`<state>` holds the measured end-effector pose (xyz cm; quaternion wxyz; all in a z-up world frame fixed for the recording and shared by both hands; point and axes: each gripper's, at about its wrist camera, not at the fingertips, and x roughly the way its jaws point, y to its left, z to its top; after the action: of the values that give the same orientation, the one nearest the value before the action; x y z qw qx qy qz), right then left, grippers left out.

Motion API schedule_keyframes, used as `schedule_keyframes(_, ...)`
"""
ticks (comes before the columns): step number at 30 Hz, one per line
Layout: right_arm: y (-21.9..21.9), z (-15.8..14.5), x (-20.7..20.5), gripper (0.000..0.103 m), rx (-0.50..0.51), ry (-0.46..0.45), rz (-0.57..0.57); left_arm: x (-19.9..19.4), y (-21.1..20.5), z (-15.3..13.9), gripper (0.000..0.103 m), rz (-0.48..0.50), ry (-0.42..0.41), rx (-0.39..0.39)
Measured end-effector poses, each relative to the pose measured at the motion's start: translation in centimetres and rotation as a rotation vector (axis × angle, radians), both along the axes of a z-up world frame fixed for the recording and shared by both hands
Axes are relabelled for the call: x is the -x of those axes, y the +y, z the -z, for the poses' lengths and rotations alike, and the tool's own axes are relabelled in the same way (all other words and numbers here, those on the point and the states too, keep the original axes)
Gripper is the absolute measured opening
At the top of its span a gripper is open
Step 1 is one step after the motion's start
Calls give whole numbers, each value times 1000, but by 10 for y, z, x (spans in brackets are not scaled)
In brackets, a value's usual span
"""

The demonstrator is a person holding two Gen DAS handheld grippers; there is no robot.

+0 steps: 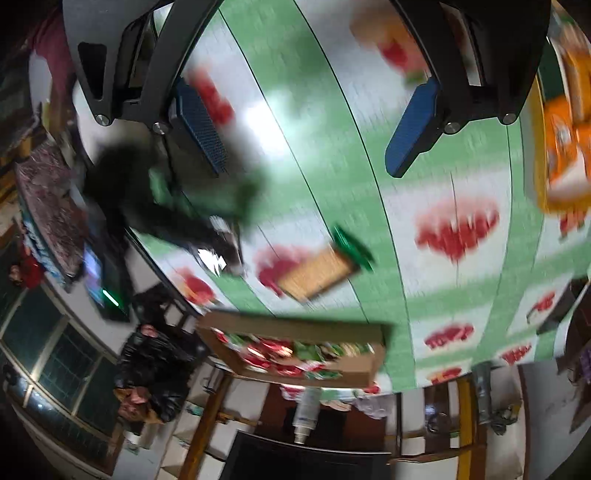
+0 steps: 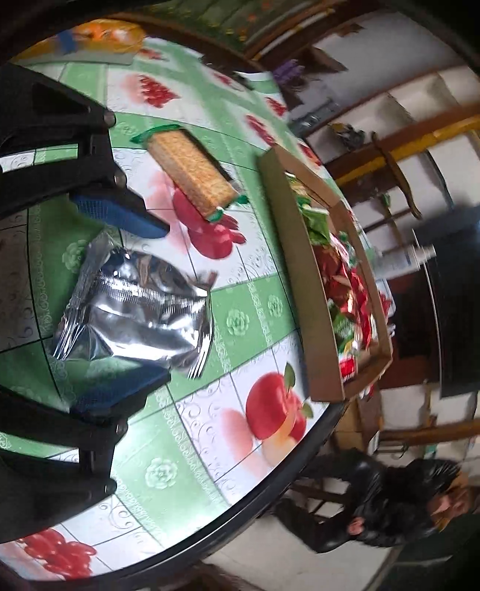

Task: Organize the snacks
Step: 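Grasp the silver foil bag with the right tool while the left grasps the clear cracker pack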

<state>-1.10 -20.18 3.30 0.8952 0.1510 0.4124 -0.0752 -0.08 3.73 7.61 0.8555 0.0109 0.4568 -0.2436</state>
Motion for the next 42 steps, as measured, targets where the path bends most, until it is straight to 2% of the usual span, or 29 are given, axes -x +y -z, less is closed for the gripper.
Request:
schedule_keyframes(3,4,0,0,61,11,-3,-29,-39,-8,10,88,-37,18,1)
schedule_keyframes(6,-2,0,3,61,-40,-9,-30,-67,-23,20,88,-36,32,7)
schedule_keyframes(10,-13,-1,5,61,-115,-19,-8,-86,-54,26,88,32,-11,-83)
schedule_keyframes(15,-32,-1,9,61,-218,-36,43,-100,-73,34,89,103,-58,-200)
schedule_keyframes(22,-36,-1,11,61,-275,-46,45,-101,-85,60,89,175,-3,-277)
schedule_keyframes(24,-34,-1,11,61,-266,-45,43,-95,-85,59,83,189,3,-238)
schedule_keyframes(25,-33,-1,10,61,-259,-45,41,-91,-85,57,68,195,-1,-234)
schedule_keyframes(27,-32,-1,9,61,-252,-45,39,-86,-84,52,44,194,-3,-218)
schedule_keyframes(35,-29,0,9,61,-218,-49,34,-55,-66,38,44,135,-14,-159)
schedule_keyframes(42,-27,0,9,61,-201,-53,32,-6,-49,16,44,122,-88,-121)
